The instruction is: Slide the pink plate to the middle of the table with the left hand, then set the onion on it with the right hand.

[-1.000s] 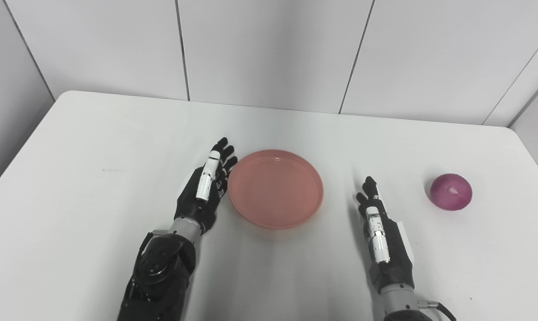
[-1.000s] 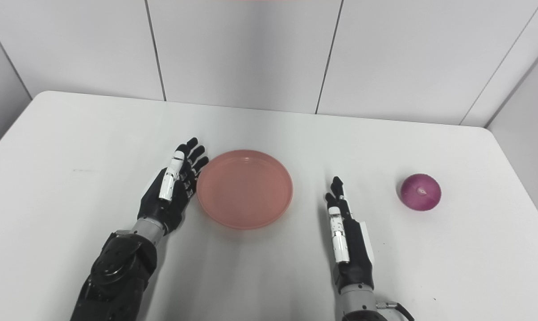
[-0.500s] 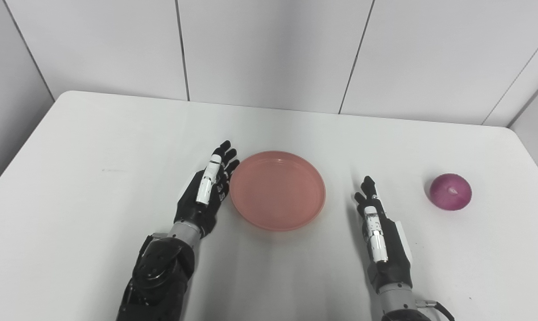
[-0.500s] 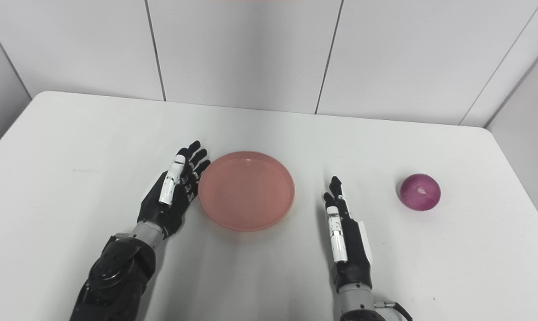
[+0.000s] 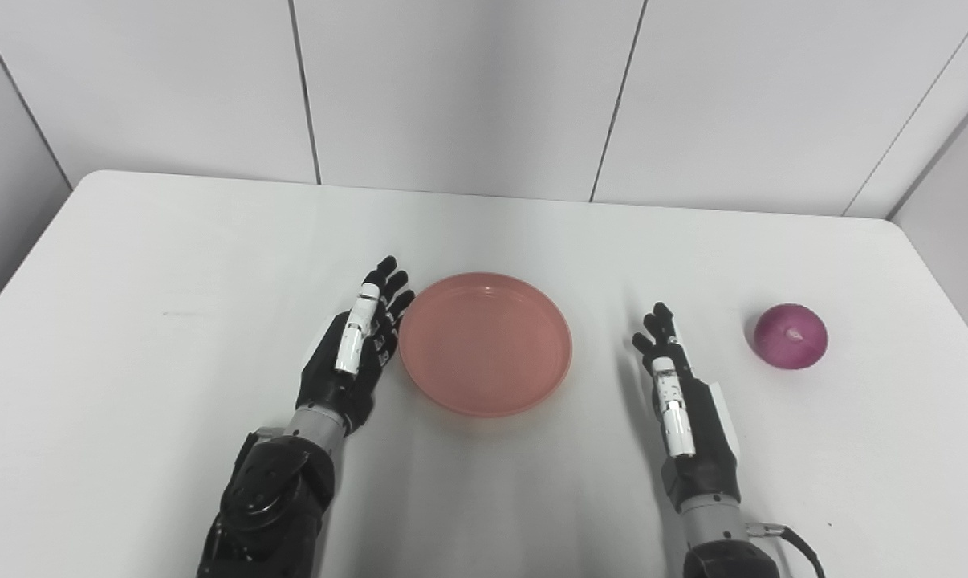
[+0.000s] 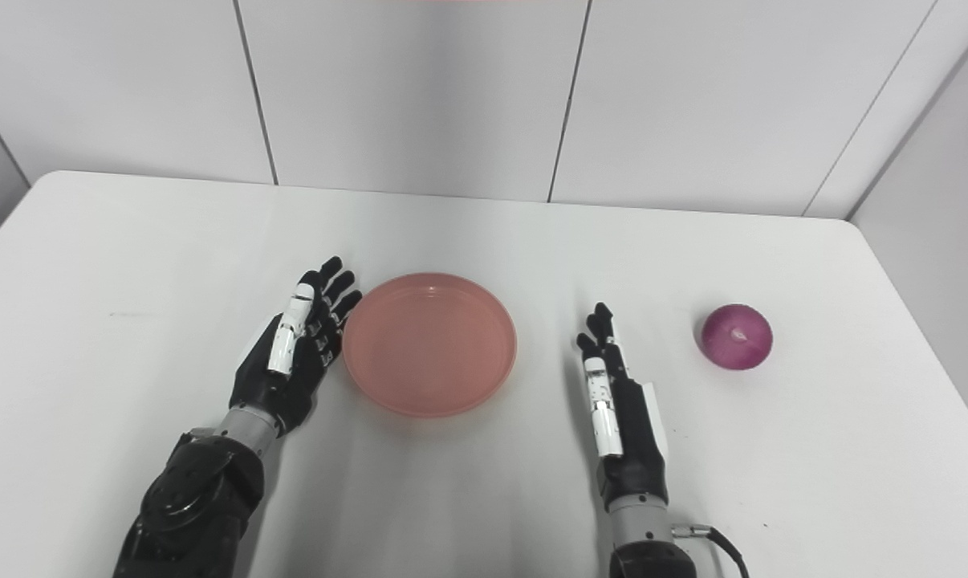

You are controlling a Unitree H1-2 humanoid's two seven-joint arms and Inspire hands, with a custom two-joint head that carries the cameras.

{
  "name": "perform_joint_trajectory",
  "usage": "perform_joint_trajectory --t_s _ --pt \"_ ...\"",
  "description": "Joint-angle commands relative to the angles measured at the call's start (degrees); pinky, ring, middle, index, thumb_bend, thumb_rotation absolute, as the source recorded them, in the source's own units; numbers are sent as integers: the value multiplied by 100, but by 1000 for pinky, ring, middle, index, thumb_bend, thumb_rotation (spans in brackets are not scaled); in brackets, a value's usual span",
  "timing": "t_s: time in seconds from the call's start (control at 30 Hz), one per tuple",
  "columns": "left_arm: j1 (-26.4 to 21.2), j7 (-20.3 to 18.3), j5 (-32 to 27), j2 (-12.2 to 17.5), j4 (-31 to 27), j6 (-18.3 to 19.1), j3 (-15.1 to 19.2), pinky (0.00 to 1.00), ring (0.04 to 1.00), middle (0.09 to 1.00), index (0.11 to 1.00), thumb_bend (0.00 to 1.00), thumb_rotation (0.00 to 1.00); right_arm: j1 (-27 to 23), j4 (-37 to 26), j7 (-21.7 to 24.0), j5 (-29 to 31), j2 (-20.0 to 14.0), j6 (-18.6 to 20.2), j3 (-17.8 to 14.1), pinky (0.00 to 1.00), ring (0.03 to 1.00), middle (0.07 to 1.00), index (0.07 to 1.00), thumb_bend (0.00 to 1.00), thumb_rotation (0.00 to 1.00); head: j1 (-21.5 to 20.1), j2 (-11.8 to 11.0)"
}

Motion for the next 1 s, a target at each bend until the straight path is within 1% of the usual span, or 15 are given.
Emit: perform_joint_trajectory --t_s 0.0,0.1,0.23,0.3,0.33,0.37,0.47,0.57,0.63,0.67,0.73,0.77,0.8,0.87,0.97 --pt "-6 -133 -111 -23 -15 -227 4 978 988 1000 981 466 1000 -186 -347 -22 -38 -50 48 -53 989 965 990 1000 256 1000 -26 5" --pt "1 -115 -140 -48 -21 -200 35 979 987 999 980 462 1000 -240 -439 -38 -172 -111 118 -78 970 964 989 1000 263 1000 -30 5" --pt "-8 -158 -176 -14 9 -251 34 981 989 1000 984 468 1000 -417 -721 4 -445 -263 466 -97 979 969 985 997 284 1000 -129 0" --pt "-8 -172 -199 -11 8 -246 41 981 990 1000 986 472 1000 -493 -858 21 -551 -321 623 -98 995 991 986 986 323 1000 -159 -1" --pt "-8 -181 -209 -8 15 -246 47 982 991 1000 986 474 1000 -533 -918 17 -576 -342 702 -113 999 998 982 977 361 1000 -159 -1" --pt "-6 -191 -217 -5 20 -246 56 982 991 1000 986 474 1000 -567 -963 8 -595 -352 760 -129 999 998 982 976 366 1000 -182 -4" --pt "0 -210 -236 -6 24 -251 71 980 990 1000 986 475 1000 -618 -1038 22 -620 -376 851 -156 1000 999 973 967 385 1000 -193 -5" --pt "23 -218 -279 3 40 -282 81 983 991 1000 987 471 1000 -759 -1126 107 -575 -545 806 -239 992 973 982 985 341 1000 -284 -12" --pt "32 -213 -277 0 33 -287 82 979 988 1000 983 468 1000 -791 -1136 107 -619 -610 778 -243 977 963 977 983 363 1000 -284 -12" --pt "35 -218 -275 8 43 -298 83 979 987 999 983 468 1000 -830 -1172 120 -662 -679 838 -262 975 962 976 983 365 1000 -362 -20" --pt "35 -249 -293 33 69 -326 85 978 990 1000 986 466 1000 -906 -1210 156 -696 -821 900 -304 978 963 974 982 430 1000 -395 -24" --pt "37 -261 -307 41 75 -334 90 978 991 1000 989 465 1000 -944 -1196 167 -681 -893 841 -333 976 967 977 985 463 969 -430 -27" --pt "37 -270 -319 45 87 -342 96 976 991 1000 990 465 1000 -975 -1179 175 -690 -966 787 -352 965 967 979 986 474 921 -430 -27" --pt "36 -284 -330 53 101 -349 103 969 987 1000 988 469 1000 -1022 -1169 169 -867 -1132 723 -351 931 957 978 981 508 839 -480 -34" --pt "34 -304 -340 62 108 -359 102 971 990 1000 990 467 1000 -1041 -1179 157 -995 -1222 725 -325 904 947 972 974 532 805 -485 -35"
